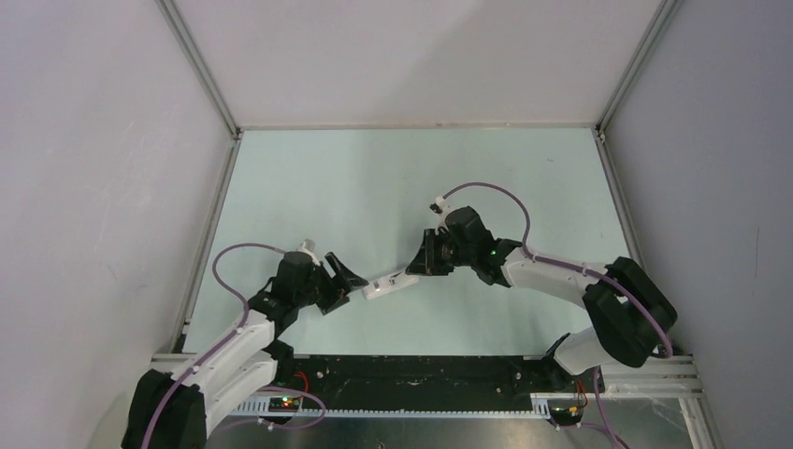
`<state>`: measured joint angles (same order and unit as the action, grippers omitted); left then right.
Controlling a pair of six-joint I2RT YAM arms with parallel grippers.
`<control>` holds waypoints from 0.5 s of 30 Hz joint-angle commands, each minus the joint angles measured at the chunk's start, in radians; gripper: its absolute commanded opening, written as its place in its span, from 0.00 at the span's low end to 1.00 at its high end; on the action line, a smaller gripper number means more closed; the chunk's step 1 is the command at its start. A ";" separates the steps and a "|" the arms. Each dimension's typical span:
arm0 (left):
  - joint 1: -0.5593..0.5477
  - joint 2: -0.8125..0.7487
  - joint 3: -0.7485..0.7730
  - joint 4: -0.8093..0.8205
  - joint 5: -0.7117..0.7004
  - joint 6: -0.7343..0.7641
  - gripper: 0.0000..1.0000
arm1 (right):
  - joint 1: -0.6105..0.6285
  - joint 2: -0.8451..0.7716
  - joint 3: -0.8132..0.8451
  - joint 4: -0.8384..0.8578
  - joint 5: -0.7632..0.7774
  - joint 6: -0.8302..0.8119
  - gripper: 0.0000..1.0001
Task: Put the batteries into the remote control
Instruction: Load the battery cover into the remote control.
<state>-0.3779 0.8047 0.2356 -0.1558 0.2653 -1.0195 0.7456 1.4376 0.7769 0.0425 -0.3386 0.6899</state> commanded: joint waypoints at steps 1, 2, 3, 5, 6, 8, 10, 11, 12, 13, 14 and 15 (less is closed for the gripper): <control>-0.021 0.043 0.010 0.035 -0.045 0.059 0.78 | 0.009 0.052 0.046 0.098 0.010 -0.046 0.00; -0.023 0.063 0.011 0.040 -0.041 0.062 0.76 | 0.009 0.066 0.050 0.111 0.012 -0.047 0.00; -0.025 0.073 0.013 0.044 -0.038 0.065 0.74 | 0.010 0.077 0.052 0.115 0.015 -0.052 0.00; -0.028 0.102 0.015 0.051 -0.033 0.068 0.72 | 0.013 0.093 0.059 0.124 0.019 -0.056 0.00; -0.028 0.120 0.014 0.055 -0.033 0.068 0.72 | 0.013 0.099 0.062 0.130 0.012 -0.057 0.00; -0.030 0.139 0.017 0.059 -0.028 0.071 0.71 | 0.014 0.118 0.067 0.142 0.005 -0.060 0.00; -0.030 0.152 0.021 0.062 -0.026 0.075 0.71 | 0.015 0.134 0.070 0.152 0.003 -0.062 0.00; -0.030 0.159 0.022 0.063 -0.027 0.077 0.70 | 0.015 0.143 0.072 0.156 0.004 -0.063 0.00; -0.031 0.161 0.025 0.063 -0.026 0.079 0.70 | 0.016 0.147 0.074 0.157 0.005 -0.065 0.00; -0.031 0.162 0.027 0.064 -0.027 0.081 0.69 | 0.017 0.155 0.077 0.160 0.005 -0.066 0.00; -0.030 0.163 0.027 0.063 -0.029 0.081 0.68 | 0.017 0.159 0.079 0.161 0.002 -0.071 0.00; -0.030 0.164 0.027 0.064 -0.032 0.081 0.67 | 0.016 0.165 0.084 0.158 0.002 -0.073 0.00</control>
<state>-0.3992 0.9554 0.2459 -0.0818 0.2634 -0.9825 0.7559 1.5795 0.8165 0.1524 -0.3340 0.6495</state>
